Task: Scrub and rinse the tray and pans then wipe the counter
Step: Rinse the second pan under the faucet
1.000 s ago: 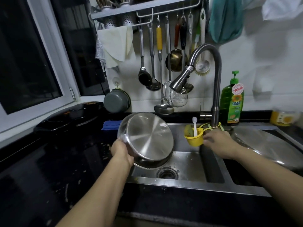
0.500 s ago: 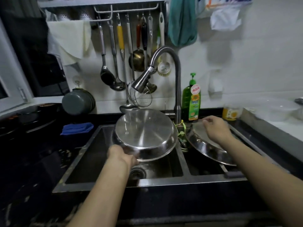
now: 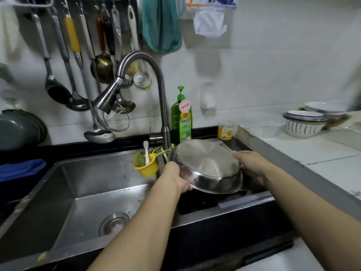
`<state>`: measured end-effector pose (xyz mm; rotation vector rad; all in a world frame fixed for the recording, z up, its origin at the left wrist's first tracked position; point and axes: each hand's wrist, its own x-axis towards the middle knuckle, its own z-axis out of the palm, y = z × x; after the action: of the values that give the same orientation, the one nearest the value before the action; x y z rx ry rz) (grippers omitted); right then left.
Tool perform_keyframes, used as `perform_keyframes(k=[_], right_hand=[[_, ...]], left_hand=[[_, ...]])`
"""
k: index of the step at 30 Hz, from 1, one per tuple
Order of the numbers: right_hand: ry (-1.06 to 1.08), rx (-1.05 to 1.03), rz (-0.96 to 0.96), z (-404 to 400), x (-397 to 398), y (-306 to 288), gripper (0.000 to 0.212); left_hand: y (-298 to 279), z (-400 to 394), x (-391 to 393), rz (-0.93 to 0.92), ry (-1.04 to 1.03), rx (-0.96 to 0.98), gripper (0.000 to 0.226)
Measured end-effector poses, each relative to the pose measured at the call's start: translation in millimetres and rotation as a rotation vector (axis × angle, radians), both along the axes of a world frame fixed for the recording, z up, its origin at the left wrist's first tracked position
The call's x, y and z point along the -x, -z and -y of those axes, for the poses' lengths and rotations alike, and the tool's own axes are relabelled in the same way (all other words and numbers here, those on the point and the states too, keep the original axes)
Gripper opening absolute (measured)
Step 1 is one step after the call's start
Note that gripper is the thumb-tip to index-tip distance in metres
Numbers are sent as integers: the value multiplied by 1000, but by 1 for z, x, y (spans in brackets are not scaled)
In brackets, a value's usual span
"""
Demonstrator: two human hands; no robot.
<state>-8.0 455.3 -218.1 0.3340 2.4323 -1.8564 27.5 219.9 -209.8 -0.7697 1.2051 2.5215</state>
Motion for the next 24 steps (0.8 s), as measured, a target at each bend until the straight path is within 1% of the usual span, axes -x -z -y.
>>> perform_keyframes(k=[2, 4, 6, 8, 10, 11, 13, 16, 17, 19, 20, 22, 24], right_hand=[[0, -106, 5, -3, -2, 5, 55], [-29, -204, 26, -5, -2, 11, 62], [-52, -307, 24, -3, -4, 15, 62], [-79, -381, 1, 1, -4, 18, 59], [-91, -411, -31, 5, -4, 21, 56], [-91, -392, -46, 6, -3, 23, 54], [-74, -341, -76, 8, -1, 24, 55], [-45, -362, -115, 19, 0, 23, 57], [-44, -380, -133, 25, 2, 22, 56], [-53, -445, -216, 40, 2, 20, 50], [-54, -487, -273, 49, 2, 17, 44], [-72, -615, -376, 68, 0, 13, 30], [-182, -782, -495, 87, -2, 14, 31]], left_hand=[[-1, -5, -4, -50, 134, 130, 27], [7, 3, 0, -94, 180, 338, 20], [20, 22, 8, -155, 135, 600, 22], [31, 48, 10, -169, 150, 764, 18], [44, 74, 7, -160, 262, 857, 23], [47, 84, 1, -164, 314, 903, 24], [51, 99, -11, -194, 380, 1036, 20], [55, 119, -27, -276, 498, 1286, 22], [55, 128, -32, -277, 508, 1364, 20], [56, 143, -41, -262, 467, 1431, 12], [56, 150, -43, -253, 425, 1454, 14], [55, 163, -49, -231, 320, 1539, 26], [51, 172, -54, -262, 289, 1641, 31]])
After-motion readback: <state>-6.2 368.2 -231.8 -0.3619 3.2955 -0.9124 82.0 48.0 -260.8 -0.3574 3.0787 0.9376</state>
